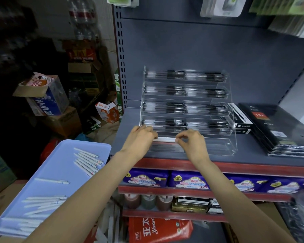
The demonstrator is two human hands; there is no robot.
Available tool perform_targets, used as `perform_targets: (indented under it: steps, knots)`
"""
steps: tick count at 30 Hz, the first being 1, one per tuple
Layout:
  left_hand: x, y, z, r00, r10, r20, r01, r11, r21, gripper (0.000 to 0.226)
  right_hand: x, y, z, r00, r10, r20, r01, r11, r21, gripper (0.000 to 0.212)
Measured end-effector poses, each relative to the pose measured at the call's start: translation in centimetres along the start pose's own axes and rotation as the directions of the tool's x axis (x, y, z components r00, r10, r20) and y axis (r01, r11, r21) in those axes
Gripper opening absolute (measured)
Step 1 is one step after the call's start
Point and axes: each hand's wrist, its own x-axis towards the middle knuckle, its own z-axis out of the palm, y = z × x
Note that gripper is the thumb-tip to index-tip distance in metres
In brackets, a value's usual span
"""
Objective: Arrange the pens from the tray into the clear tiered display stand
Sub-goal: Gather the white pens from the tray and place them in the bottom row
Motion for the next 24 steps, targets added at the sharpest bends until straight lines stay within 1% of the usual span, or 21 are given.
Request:
perform_targets:
  steps: [2,4,6,8,10,11,14,17,19,21,24]
  knots:
    - [-0.6,-0.2,-0.3,0.998,-0.008,-0.064,0.002,0.996,-0.088,0.032,-0.2,-0.9,0.1,0.999,-0.025,-0.024,0.027,0.997,0.066,0.013]
    - [-1.6,-1.0,-0.8,0.987,-0.044,-0.152,0.018,0.985,-0.169,0.029,-0.4,-2.4,0.4,0.998,-0.046,-0.037,0.052,0.987,0.15,0.015]
    - [-2.9,-2.4,-1.3,0.967,-0.128,-0.22,0.063,0.958,-0.281,0.026,-0.5,-4.6,1.1,0.998,-0.06,-0.031,0.065,0.975,0.21,0.016]
    - [-4.5,-4.4,-1.6,0.943,-0.243,-0.227,0.131,0.9,-0.417,0.021,-0.7,-7.3,2.2,0.997,-0.077,-0.009,0.076,0.955,0.287,0.019]
    - [-6.3,-6.8,-1.7,0.913,-0.362,-0.188,0.22,0.825,-0.52,0.018,-1.1,-10.3,3.7,0.993,-0.11,0.03,0.092,0.931,0.354,0.021]
    - [-7.3,-8.1,-1.7,0.9,-0.407,-0.154,0.271,0.802,-0.532,0.017,-1.4,-11.8,4.7,0.989,-0.135,0.058,0.105,0.927,0.361,0.022]
    - [-10.4,-12.1,-0.8,0.863,-0.499,-0.083,0.403,0.777,-0.483,0.015,-2.4,-15.6,8.6,0.965,-0.212,0.152,0.145,0.92,0.365,0.023]
    - [-13.2,-16.4,1.0,0.802,-0.598,-0.011,0.518,0.704,-0.487,0.016,-3.4,-18.4,13.6,0.938,-0.247,0.245,0.146,0.919,0.367,0.026]
    - [-14.8,-19.1,2.5,0.775,-0.63,0.045,0.565,0.661,-0.493,0.017,-3.7,-19.5,17.3,0.917,-0.24,0.317,0.131,0.935,0.329,0.026]
    - [-16.3,-21.6,4.2,0.765,-0.632,0.121,0.603,0.638,-0.48,0.019,-3.8,-19.7,21.0,0.898,-0.197,0.394,0.099,0.962,0.256,0.026]
    - [-17.4,-24.7,7.2,0.769,-0.585,0.259,0.636,0.656,-0.407,0.027,-3.5,-19.0,25.8,0.871,-0.079,0.484,0.033,0.994,0.104,0.026]
